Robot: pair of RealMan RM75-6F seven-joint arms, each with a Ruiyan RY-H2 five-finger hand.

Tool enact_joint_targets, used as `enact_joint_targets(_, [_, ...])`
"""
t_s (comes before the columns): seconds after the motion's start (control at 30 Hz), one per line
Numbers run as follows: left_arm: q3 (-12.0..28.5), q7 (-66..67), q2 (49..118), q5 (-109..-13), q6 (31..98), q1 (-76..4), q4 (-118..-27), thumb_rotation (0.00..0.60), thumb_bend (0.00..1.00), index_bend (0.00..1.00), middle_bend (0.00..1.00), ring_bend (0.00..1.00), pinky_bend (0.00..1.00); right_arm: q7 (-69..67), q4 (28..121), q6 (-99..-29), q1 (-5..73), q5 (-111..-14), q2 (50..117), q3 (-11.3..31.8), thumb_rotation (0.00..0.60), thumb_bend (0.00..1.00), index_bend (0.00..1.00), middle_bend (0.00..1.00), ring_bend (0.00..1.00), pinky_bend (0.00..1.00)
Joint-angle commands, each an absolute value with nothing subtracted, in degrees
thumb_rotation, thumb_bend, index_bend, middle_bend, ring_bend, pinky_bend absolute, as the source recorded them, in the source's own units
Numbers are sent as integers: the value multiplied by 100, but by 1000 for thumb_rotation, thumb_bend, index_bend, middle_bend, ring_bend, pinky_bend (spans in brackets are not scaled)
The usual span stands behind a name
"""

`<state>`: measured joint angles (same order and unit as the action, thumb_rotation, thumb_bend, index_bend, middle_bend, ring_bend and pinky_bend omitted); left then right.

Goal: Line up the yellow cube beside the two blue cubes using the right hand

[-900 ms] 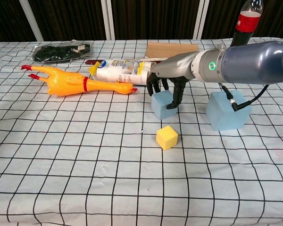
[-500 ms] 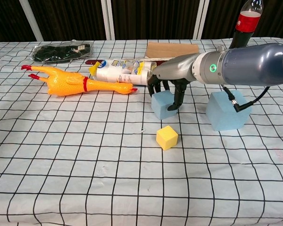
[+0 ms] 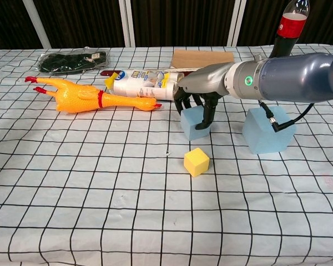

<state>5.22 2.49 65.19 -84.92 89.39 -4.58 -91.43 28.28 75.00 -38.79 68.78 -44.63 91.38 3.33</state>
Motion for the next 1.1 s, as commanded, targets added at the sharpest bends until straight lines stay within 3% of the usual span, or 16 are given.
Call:
enact_joint_targets(0.03, [524,264,6527,-8484,8939,-458,-9141,600,40,201,103,0,0,2795,7540,-3854,6856,-4449,9105,346,600,388,501,488,473,133])
enact_joint_targets(0.2, [521,278,6533,-8466,8903,-468,-9143,600,39,201,103,0,0,2761,7875,-3856,6834,-4240,8830,418,600,403,528,508,502,133])
enact_joint_targets(0.5, [513,184,6513,-8453,8817,-499,-9118,600,39,201,103,0,0,3126,8758,-3971,7119,-2670,8157,246,600,398,539,508,510,133])
enact_joint_targets(0.63, [510,150,6498,-8458,8806,-503,-9123,600,39,201,103,0,0,2979,8985,-4064,7087,-2424,8035,288,600,398,554,509,515,133])
enact_joint_targets(1.1, [517,217,6513,-8446,8855,-484,-9133,600,39,203,103,0,0,2337,9056,-4487,6381,-3917,8013,243,600,395,581,502,521,132])
